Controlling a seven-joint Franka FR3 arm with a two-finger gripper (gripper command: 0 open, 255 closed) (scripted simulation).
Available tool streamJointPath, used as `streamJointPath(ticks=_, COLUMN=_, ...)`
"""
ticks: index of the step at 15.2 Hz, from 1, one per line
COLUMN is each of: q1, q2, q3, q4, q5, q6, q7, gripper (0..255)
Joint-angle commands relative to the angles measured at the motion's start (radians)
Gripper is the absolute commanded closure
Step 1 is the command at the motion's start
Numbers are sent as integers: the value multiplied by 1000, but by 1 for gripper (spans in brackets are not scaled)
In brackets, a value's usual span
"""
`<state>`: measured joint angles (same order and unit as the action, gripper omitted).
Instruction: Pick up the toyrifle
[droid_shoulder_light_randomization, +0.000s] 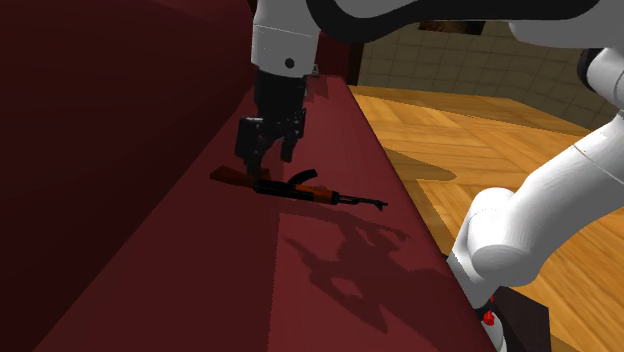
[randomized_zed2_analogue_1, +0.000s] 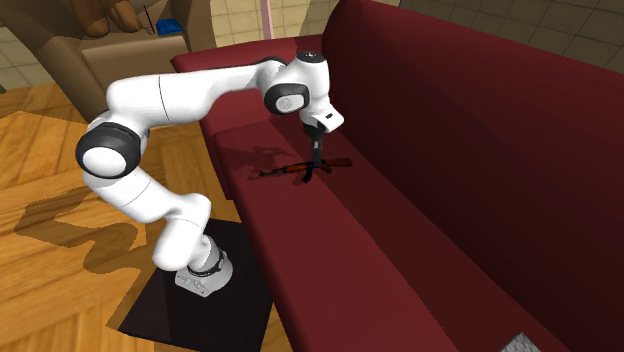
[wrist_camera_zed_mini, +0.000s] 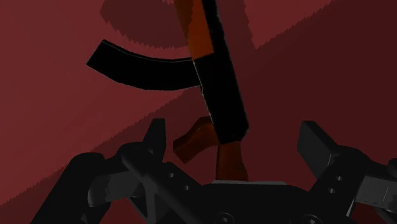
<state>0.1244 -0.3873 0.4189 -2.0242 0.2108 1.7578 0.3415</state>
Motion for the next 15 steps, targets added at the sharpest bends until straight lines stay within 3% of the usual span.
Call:
streamJointPath(ticks=1, q1=2, q2=0, q3=4, q4=-25, q5=3, q6=25, q7=-1, gripper=0)
streamJointPath(ticks=7, q1=5, q2=-4, q3=10, q4=-89, q5=9, q6=85, q7=-6, gripper=0)
streamJointPath(ticks=8, q1=6, q2=-5, q3=10, q4=-91, q5=9, q6=86, q7=-6, gripper=255)
streamJointPath(ticks=15, q1=6, q2=-6, q3=10, q4=-87, q5=9, q6=81, q7=-5, gripper=255)
